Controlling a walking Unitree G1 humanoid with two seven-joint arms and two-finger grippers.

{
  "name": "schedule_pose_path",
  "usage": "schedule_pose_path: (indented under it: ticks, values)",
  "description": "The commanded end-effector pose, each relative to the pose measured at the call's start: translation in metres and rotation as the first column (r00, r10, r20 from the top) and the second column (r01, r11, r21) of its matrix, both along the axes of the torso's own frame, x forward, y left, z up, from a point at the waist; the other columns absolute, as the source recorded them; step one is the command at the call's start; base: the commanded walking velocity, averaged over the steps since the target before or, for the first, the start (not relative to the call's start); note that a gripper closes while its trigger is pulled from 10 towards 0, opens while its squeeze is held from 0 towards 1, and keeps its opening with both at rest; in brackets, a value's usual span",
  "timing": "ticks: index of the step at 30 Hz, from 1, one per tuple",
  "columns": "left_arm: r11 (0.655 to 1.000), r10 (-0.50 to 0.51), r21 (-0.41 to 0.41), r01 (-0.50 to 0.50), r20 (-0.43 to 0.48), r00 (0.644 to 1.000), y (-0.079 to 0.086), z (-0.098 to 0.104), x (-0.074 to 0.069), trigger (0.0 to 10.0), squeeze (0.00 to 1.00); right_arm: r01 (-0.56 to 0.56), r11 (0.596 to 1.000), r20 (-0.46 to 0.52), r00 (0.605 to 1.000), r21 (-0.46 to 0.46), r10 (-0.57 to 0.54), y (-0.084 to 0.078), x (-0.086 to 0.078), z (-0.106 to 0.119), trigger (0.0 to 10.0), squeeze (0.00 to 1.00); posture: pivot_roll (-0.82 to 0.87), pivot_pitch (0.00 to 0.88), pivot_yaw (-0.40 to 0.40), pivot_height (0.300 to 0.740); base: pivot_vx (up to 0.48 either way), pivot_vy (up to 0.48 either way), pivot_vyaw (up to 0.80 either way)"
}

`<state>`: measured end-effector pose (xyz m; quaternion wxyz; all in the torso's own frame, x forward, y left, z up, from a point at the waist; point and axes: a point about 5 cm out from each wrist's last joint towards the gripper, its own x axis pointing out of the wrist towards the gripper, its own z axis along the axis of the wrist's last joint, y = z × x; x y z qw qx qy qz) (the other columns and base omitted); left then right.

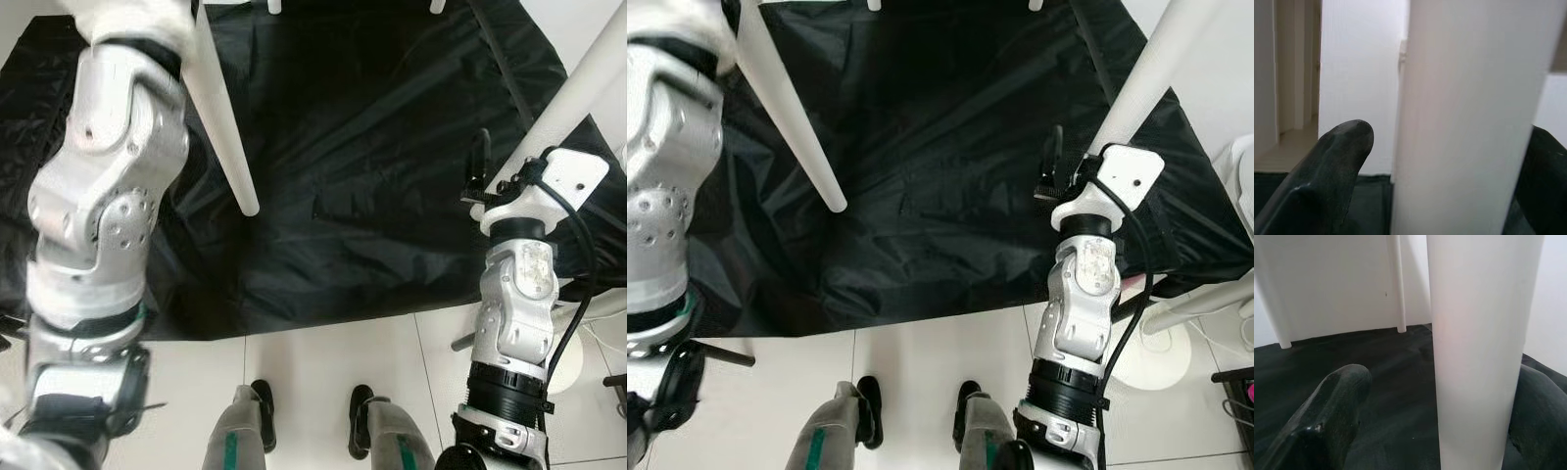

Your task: Building children table

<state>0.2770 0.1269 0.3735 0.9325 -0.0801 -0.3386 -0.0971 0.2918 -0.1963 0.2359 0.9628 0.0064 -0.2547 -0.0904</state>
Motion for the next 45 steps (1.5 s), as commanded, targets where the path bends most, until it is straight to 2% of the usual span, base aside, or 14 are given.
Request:
schedule_pose_path:
  ticks: [1, 5, 9, 20, 23, 27, 28, 32, 34, 37, 39, 42, 43, 45]
  values:
    - [0.924, -0.252, 0.301, 0.236, 0.013, 0.968, -0.015, -0.011, -0.007, 10.0, 0.00, -0.030, 1.000, -0.015, 0.999, 0.001, 0.030, 0.004, -0.001, -0.006, 10.0, 0.00, -0.01, 0.218, 0.066, 0.740, 0.000, 0.000, 0.00]
    - [0.912, -0.181, 0.367, 0.184, -0.041, 0.983, 0.001, -0.029, -0.005, 10.0, 0.00, -0.040, 0.999, -0.049, 0.998, -0.015, 0.039, 0.002, -0.003, -0.015, 10.0, 0.00, -0.01, 0.223, 0.061, 0.740, 0.000, 0.000, 0.00]
    - [0.908, -0.169, 0.381, 0.175, -0.050, 0.984, 0.006, -0.032, -0.006, 10.0, 0.00, -0.046, 0.999, -0.052, 0.998, -0.018, 0.045, 0.002, -0.004, -0.017, 10.0, 0.00, -0.01, 0.223, 0.061, 0.740, 0.000, 0.000, 0.00]
    - [0.932, -0.081, 0.341, 0.119, -0.124, 0.989, 0.036, -0.044, -0.017, 10.0, 0.00, -0.063, 0.997, -0.100, 0.993, -0.047, 0.058, -0.002, -0.007, -0.028, 10.0, 0.00, 0.01, 0.221, 0.047, 0.740, 0.000, 0.000, 0.00]
    - [0.950, -0.058, 0.296, 0.104, -0.158, 0.986, 0.049, -0.048, -0.020, 10.0, 0.00, -0.066, 0.997, -0.109, 0.992, -0.049, 0.060, -0.003, -0.009, -0.031, 10.0, 0.00, 0.02, 0.220, 0.035, 0.740, 0.000, 0.000, 0.00]
    - [0.952, -0.058, 0.287, 0.109, -0.181, 0.982, 0.053, -0.052, -0.026, 10.0, 0.00, -0.063, 0.997, -0.112, 0.992, -0.052, 0.057, -0.005, -0.011, -0.031, 10.0, 0.00, 0.03, 0.222, 0.027, 0.740, 0.000, 0.000, 0.00]
    - [0.944, -0.116, 0.279, 0.174, -0.214, 0.970, 0.053, -0.058, -0.035, 10.0, 0.00, -0.057, 0.996, -0.113, 0.992, -0.066, 0.050, -0.007, -0.016, -0.033, 10.0, 0.00, 0.04, 0.220, 0.017, 0.740, 0.000, 0.000, 0.00]
    - [0.934, -0.161, 0.276, 0.225, -0.238, 0.958, 0.051, -0.062, -0.042, 10.0, 0.00, -0.053, 0.996, -0.114, 0.993, -0.071, 0.044, -0.008, -0.018, -0.034, 10.0, 0.00, 0.04, 0.220, 0.017, 0.740, 0.000, 0.000, 0.00]
    - [0.910, -0.259, 0.252, 0.329, -0.276, 0.926, 0.045, -0.068, -0.051, 10.0, 0.00, -0.046, 0.996, -0.125, 0.992, -0.080, 0.036, -0.009, -0.024, -0.038, 10.0, 0.00, 0.04, 0.219, 0.006, 0.740, 0.000, 0.000, 0.00]
    - [0.887, -0.306, 0.255, 0.384, -0.297, 0.904, 0.041, -0.073, -0.056, 10.0, 0.00, -0.043, 0.996, -0.131, 0.991, -0.081, 0.032, -0.010, -0.027, -0.041, 10.0, 0.00, 0.04, 0.217, 0.005, 0.740, 0.000, 0.000, 0.00]
    - [0.835, -0.381, 0.261, 0.484, -0.361, 0.851, 0.034, -0.088, -0.065, 10.0, 0.00, -0.047, 0.994, -0.132, 0.991, -0.098, 0.034, -0.007, -0.034, -0.045, 10.0, 0.00, 0.04, 0.216, 0.005, 0.740, 0.000, 0.000, 0.00]
    - [0.802, -0.394, 0.292, 0.521, -0.398, 0.829, 0.030, -0.097, -0.070, 10.0, 0.00, -0.059, 0.992, -0.131, 0.990, -0.111, 0.045, -0.004, -0.037, -0.047, 10.0, 0.00, 0.03, 0.214, 0.008, 0.740, 0.000, 0.000, 0.00]
    - [0.752, -0.379, 0.356, 0.555, -0.454, 0.806, 0.025, -0.115, -0.075, 10.0, 0.00, -0.130, 0.984, -0.147, 0.983, -0.122, 0.112, 0.005, -0.046, -0.054, 10.0, 0.00, 0.02, 0.212, 0.012, 0.740, 0.000, 0.000, 0.00]
    - [0.732, -0.385, 0.363, 0.577, -0.478, 0.789, 0.023, -0.123, -0.077, 10.0, 0.00, -0.180, 0.975, -0.156, 0.975, -0.131, 0.159, 0.010, -0.050, -0.058, 10.0, 0.00, 0.02, 0.212, 0.012, 0.740, 0.000, 0.000, 0.00]
